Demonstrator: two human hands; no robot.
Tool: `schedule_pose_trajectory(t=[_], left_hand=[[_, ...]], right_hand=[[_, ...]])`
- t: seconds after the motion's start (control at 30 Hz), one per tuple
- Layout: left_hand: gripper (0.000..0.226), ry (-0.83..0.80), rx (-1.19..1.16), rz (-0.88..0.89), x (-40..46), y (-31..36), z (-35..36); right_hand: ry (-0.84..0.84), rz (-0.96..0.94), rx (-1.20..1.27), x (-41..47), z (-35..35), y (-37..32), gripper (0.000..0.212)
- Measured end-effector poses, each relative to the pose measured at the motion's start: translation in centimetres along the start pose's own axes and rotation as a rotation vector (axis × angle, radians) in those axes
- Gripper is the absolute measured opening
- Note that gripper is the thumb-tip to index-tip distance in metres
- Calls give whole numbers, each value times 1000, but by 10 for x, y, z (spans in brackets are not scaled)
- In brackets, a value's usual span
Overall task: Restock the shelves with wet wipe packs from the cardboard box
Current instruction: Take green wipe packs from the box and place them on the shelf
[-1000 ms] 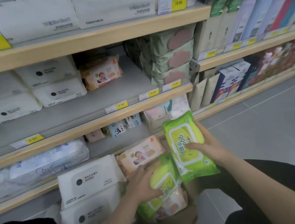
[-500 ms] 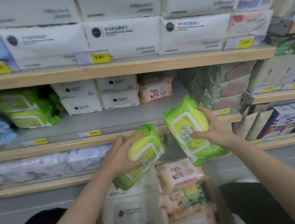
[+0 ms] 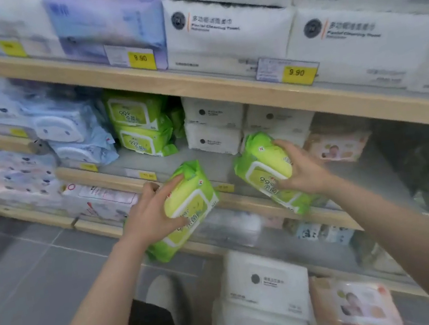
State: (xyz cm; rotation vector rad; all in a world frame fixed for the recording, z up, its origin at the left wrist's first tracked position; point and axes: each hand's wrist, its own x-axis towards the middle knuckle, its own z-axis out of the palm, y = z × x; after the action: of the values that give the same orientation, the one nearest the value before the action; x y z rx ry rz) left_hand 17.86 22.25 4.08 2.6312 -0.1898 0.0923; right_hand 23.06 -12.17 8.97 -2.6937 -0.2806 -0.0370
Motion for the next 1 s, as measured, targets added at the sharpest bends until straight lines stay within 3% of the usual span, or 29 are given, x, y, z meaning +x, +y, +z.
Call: schedule_pose_trajectory(t=[0.3,0.53,0.67,0.8,1.0], left_hand=[[95,62,51,-132,11,-73,-14],[95,87,65,-235,17,-104,-12],[95,83,51,-228,21,-98,-11],[95,88,44,-235,19,-95,-12],[95,134,-22,-296,4,-119,-16]], right_hand=[[-92,-257,-342,123,62,-69,100],[-279,-340,-201,186,106,-94,98],[-163,-217,-227,173,101,-77,95],[-85,-168,-64,152,106,-57,82],[-82,-198,-135,168,130,-105,71]])
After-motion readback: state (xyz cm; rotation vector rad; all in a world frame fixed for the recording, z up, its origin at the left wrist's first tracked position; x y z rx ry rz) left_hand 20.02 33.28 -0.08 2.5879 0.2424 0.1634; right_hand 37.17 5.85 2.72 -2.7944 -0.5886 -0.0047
